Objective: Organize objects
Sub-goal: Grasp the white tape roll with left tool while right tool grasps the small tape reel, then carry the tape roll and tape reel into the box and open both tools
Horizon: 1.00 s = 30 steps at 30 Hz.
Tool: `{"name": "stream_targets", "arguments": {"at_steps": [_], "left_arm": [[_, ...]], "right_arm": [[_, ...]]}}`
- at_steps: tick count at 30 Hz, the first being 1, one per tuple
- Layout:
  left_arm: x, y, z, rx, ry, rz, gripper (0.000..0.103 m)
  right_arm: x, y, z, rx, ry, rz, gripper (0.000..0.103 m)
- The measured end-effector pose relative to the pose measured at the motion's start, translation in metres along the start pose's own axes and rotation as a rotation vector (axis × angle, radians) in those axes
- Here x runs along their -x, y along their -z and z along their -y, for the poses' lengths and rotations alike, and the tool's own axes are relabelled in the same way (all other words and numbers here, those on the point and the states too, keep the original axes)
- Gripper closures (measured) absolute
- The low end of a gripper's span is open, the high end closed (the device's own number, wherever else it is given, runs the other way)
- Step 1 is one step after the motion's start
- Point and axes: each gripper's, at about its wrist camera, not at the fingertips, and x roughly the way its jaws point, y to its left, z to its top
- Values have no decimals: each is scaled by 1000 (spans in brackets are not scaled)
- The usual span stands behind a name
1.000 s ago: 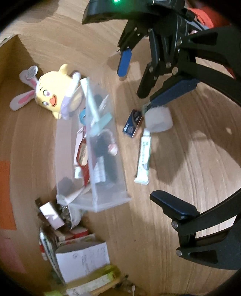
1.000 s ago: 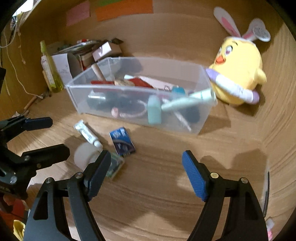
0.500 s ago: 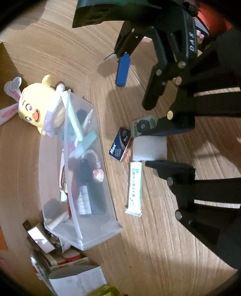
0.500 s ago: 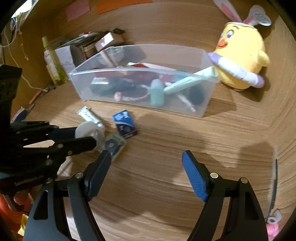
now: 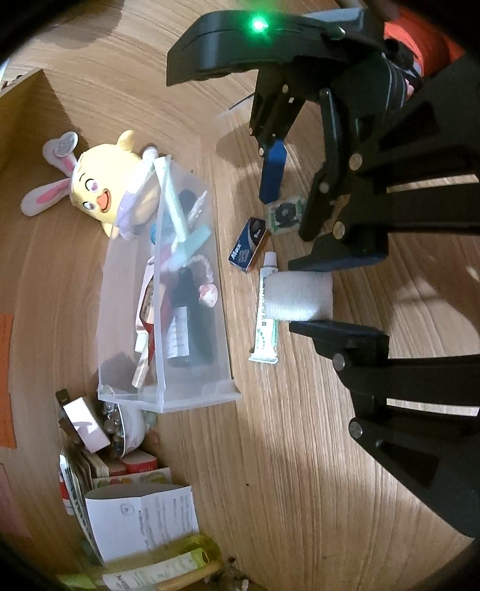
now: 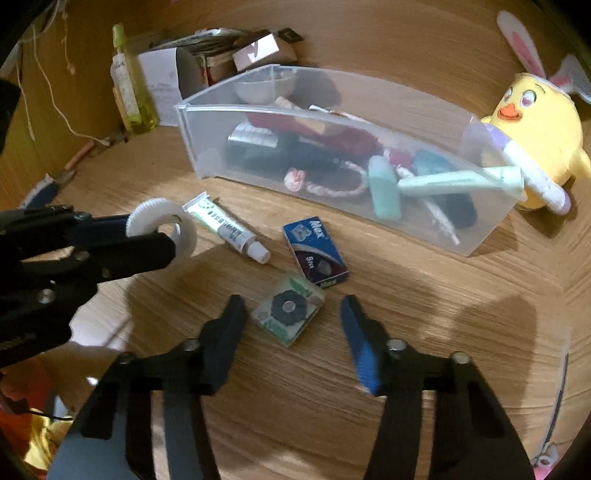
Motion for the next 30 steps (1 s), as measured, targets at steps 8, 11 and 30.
{"name": "stream_targets", "arguments": {"at_steps": [8,11,30], "left_arm": [[4,-2,5,-8,-1,25,79],[7,-4,8,-14,-4,39,79],[29,-48,19,-13,-10,176,79]], "right_arm": [[11,5,15,-53,-18,30,81],[23,5,21,-69,-10,63,81],[80,-31,52,-137,-39,267,81]]}}
